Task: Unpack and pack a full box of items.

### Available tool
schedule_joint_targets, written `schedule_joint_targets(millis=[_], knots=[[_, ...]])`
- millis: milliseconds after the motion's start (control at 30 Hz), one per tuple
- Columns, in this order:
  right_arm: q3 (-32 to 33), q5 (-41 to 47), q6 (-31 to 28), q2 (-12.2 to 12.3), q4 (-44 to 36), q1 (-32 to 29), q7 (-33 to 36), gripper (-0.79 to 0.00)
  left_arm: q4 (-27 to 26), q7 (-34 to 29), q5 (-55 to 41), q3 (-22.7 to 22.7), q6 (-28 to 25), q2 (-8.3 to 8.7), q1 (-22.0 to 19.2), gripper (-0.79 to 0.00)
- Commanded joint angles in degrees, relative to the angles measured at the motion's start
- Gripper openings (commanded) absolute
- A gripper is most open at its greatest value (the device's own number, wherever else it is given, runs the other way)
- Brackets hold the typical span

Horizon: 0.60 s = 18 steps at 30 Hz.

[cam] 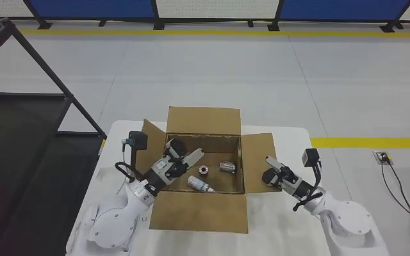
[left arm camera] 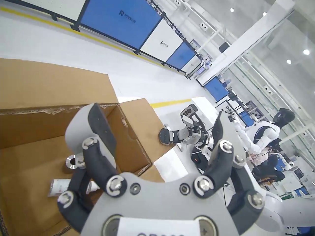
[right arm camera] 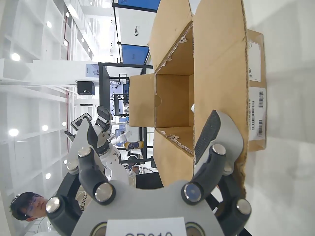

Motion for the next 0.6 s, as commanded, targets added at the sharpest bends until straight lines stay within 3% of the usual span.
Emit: schedule_joint_targets(millis=[0,367,567], knots=[[0.0,0.0,0.0,0.0,0.0,0.0,0.0,0.0,0.0,0.0,0.0,0.0,0.0,0.0,0.0,0.0],[-0.7,-2.6,-0.2,0.1,-0.7,-0.2,-1.0,0.0,-0.4,1.1,0.2,-0.5,0.3,0.06,0.7,0.0],[-3.4,-10.7,0.3,0.6,-2.4,0.8,-1.4,0.0,-2.7,4.4,-4.6,-6.3,1.1,0.51,4.0,0.0]])
